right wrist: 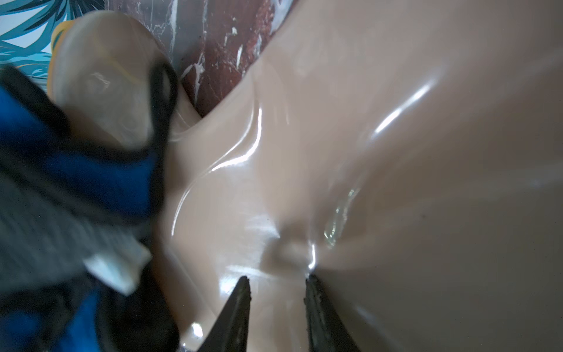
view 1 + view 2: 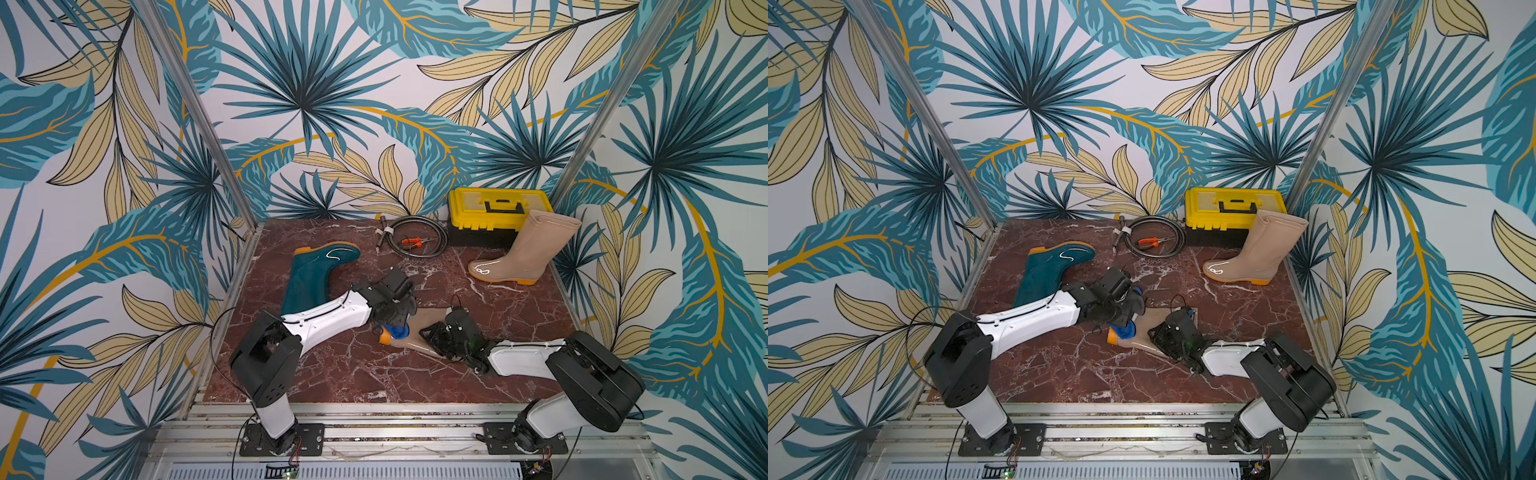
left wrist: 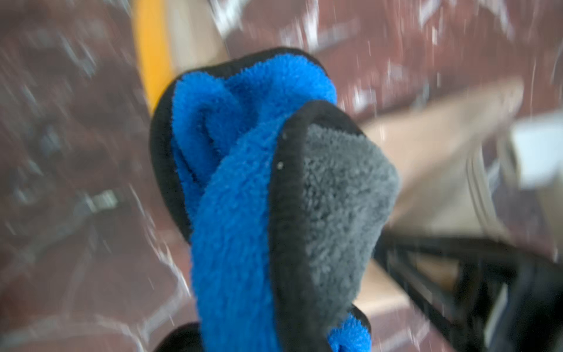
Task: Wipe the rubber boots with a cloth
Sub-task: Wipe the dirt off the rubber boot.
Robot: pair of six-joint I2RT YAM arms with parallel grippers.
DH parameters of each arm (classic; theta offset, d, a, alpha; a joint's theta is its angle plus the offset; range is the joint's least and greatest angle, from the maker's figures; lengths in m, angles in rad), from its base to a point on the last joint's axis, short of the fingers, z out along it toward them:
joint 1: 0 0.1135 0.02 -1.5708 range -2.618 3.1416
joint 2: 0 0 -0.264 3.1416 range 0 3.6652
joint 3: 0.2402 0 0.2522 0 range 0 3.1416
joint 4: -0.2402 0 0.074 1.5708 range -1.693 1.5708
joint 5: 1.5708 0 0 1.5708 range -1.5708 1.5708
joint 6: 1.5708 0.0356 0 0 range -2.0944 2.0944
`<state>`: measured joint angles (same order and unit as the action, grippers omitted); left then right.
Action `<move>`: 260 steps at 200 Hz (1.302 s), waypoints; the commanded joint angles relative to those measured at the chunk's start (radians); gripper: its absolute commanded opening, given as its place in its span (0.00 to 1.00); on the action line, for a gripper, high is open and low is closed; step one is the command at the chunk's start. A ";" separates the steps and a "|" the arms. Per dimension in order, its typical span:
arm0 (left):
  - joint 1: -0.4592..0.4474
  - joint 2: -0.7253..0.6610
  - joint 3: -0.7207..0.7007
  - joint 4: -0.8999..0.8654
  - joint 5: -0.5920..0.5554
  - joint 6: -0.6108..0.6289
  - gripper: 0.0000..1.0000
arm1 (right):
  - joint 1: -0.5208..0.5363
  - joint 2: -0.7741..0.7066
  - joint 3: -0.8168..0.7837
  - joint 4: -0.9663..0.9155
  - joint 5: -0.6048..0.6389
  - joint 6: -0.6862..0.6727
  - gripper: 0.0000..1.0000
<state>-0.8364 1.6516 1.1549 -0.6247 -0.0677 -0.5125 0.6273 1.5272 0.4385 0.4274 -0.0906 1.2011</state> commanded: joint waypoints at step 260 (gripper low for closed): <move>0.008 -0.195 -0.186 -0.072 -0.028 -0.117 0.00 | -0.014 0.113 -0.066 -0.197 -0.008 0.022 0.33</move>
<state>-0.8295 1.5593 1.0737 -0.6369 -0.0887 -0.5224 0.6170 1.5330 0.4271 0.4568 -0.1070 1.2125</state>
